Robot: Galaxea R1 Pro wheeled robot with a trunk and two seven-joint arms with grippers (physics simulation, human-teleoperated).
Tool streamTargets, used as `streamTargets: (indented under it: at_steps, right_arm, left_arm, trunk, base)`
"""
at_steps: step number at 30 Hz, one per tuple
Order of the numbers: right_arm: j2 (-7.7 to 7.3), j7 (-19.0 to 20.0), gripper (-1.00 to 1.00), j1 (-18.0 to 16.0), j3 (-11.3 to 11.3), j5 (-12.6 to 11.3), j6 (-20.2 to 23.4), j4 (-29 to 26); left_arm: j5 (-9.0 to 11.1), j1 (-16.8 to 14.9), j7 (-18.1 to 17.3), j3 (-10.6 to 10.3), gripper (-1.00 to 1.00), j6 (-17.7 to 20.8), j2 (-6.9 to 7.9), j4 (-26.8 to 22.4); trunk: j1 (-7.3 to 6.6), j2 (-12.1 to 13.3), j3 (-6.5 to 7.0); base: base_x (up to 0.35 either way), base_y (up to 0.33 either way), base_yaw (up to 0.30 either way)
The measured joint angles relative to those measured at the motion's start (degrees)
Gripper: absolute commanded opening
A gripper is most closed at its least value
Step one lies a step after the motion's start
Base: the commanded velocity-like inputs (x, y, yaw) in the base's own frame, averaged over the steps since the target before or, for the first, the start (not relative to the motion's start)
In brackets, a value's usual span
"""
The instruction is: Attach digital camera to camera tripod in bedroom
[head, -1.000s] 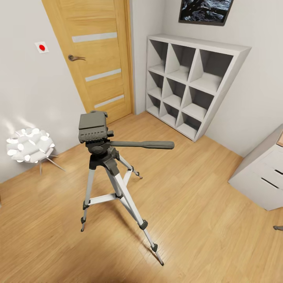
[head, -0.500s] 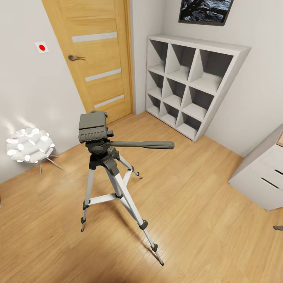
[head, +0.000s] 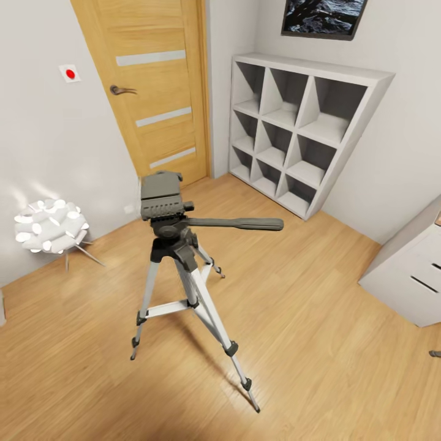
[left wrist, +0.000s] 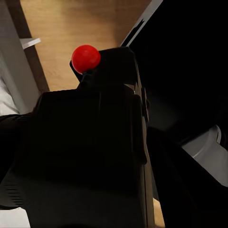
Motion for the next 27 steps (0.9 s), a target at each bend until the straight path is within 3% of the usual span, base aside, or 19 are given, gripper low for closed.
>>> streamTargets:
  at_steps: [19, 27]
  right_arm:
    - [0.39, 0.0, 1.00, 0.0, 0.0, 0.1, 0.2, 0.1]
    - [0.41, 0.0, 1.00, 0.0, 0.0, 0.0, 0.5, 0.1]
  left_arm:
    - [0.5, 0.0, 0.0, 0.0, -1.00, 0.0, 0.03, 0.0]
    - [0.3, 0.0, 0.0, 0.0, -1.00, 0.0, 0.02, 0.0]
  trunk:
    - [0.01, 0.0, 0.00]
    - [0.00, 0.0, 0.00]
  base:
    - [-0.076, 0.158, 0.000]
    - [-0.044, 0.056, 0.000]
